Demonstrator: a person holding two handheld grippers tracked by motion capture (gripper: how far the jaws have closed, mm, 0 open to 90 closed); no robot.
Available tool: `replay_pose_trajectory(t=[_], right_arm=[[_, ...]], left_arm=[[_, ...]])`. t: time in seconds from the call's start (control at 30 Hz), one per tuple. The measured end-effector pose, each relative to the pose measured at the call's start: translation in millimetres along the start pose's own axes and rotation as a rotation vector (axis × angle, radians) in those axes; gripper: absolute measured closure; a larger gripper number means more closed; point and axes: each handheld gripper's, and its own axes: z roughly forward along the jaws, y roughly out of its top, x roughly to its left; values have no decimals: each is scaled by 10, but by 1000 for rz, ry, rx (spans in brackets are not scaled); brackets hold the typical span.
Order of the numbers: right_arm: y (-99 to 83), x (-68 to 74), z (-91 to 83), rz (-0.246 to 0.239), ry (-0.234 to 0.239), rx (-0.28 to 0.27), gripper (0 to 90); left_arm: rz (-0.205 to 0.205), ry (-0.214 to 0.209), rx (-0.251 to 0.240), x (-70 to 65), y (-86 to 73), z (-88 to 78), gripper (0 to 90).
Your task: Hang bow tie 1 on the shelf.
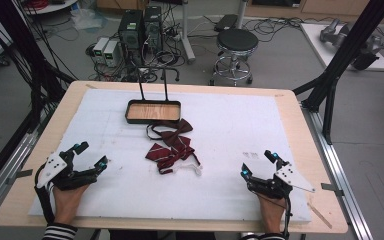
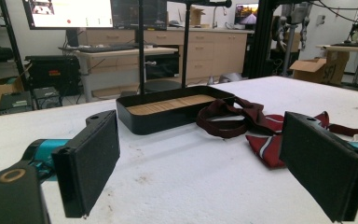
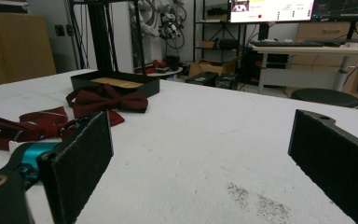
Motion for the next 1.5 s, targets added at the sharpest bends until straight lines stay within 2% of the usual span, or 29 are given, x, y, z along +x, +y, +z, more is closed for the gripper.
replay_pose_trajectory(t=[0.43,0.57,0.8,0.97,1.03,1.23,1.27,1.37,1.4,1.43,1.5], right_arm=[[4,6,7,12,-6,14,56],[4,6,13,-6,-8,15,56],[5,6,13,-7,-8,15,56],[4,5,13,-5,-7,15,56],[5,6,13,-4,-7,15,56],[4,5,13,-3,-6,15,56],[4,5,13,-3,-5,14,56],[5,6,13,-7,-6,15,56],[4,5,13,-8,-6,13,56],[4,6,12,-6,-4,12,56],[4,4,10,-3,-3,12,56]], left_arm=[[8,7,-15,-7,-5,-14,130],[2,9,-12,-2,-3,-12,131],[-7,12,-11,2,-2,-9,130],[-22,17,19,17,16,3,130],[0,8,48,11,73,11,130],[18,-5,72,2,235,38,130],[29,-22,97,-8,323,75,131],[40,-38,119,-23,404,121,130],[53,-54,144,-46,486,169,130],[53,-54,144,-46,486,169,130],[66,-92,175,-84,594,252,130]])
